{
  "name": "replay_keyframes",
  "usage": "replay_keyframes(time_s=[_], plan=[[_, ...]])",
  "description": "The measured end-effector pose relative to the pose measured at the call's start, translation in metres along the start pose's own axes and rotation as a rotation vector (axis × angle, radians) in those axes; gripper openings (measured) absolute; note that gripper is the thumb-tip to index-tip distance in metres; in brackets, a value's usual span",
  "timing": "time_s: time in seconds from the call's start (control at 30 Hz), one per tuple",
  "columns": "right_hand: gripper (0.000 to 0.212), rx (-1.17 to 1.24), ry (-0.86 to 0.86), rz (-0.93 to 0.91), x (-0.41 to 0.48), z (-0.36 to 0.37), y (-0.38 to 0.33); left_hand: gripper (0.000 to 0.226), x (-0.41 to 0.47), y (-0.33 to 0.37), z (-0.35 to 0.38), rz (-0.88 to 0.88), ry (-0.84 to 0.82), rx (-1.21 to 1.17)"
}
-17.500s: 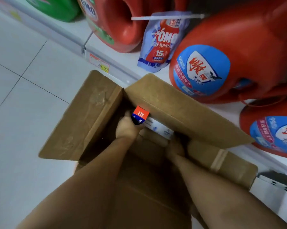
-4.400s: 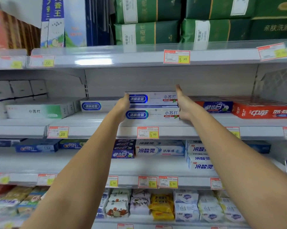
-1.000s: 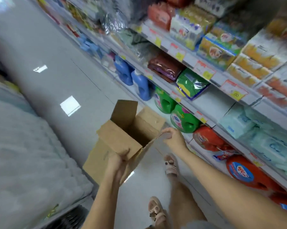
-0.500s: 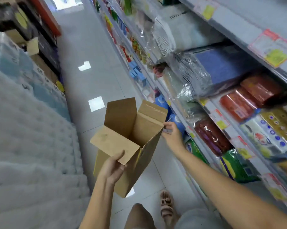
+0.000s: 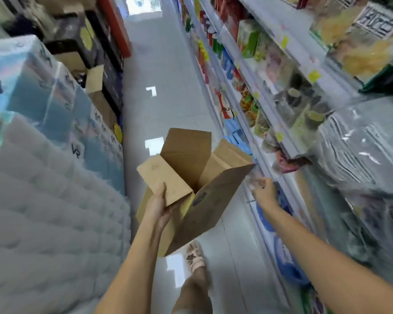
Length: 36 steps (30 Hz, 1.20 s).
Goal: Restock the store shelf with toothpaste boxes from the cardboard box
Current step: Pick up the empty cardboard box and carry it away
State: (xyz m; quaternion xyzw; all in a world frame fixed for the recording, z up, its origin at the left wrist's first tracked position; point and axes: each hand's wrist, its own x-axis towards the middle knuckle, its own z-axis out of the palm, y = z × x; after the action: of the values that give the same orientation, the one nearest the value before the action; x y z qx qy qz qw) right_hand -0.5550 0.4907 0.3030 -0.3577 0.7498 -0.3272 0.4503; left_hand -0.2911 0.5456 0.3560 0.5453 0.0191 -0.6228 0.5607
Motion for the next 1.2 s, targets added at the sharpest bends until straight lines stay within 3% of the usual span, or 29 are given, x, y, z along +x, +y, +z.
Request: replay_keyframes(time_s=[0.17, 0.33, 0.57, 0.73, 1.0, 1.2], plan=[[0.038, 0.002, -0.072, 0.091, 0.074, 0.076, -0.065, 0.015, 0.078, 0.074, 0.033, -0.058, -0.013, 0.05], [0.046, 0.042, -0.206, 0.109, 0.149, 0.137, -0.125, 0.016, 0.159, 0.123, 0.065, -0.036, 0.126, -0.034], [0.028, -0.085, -0.374, 0.306, 0.259, 0.226, -0.15, 0.037, 0.279, 0.173, 0.075, 0.051, 0.329, -0.233], [0.011, -0.206, -0.471, 0.305, 0.314, 0.287, -0.175, 0.04, 0.363, 0.194, 0.067, 0.067, 0.461, -0.398], [0.012, -0.351, -0.566, 0.288, 0.381, 0.378, -0.155, 0.018, 0.505, 0.22, 0.007, 0.049, 0.63, -0.534], [0.012, -0.436, -0.597, 0.36, 0.411, 0.425, -0.092, 0.016, 0.576, 0.182, -0.076, 0.018, 0.603, -0.609]])
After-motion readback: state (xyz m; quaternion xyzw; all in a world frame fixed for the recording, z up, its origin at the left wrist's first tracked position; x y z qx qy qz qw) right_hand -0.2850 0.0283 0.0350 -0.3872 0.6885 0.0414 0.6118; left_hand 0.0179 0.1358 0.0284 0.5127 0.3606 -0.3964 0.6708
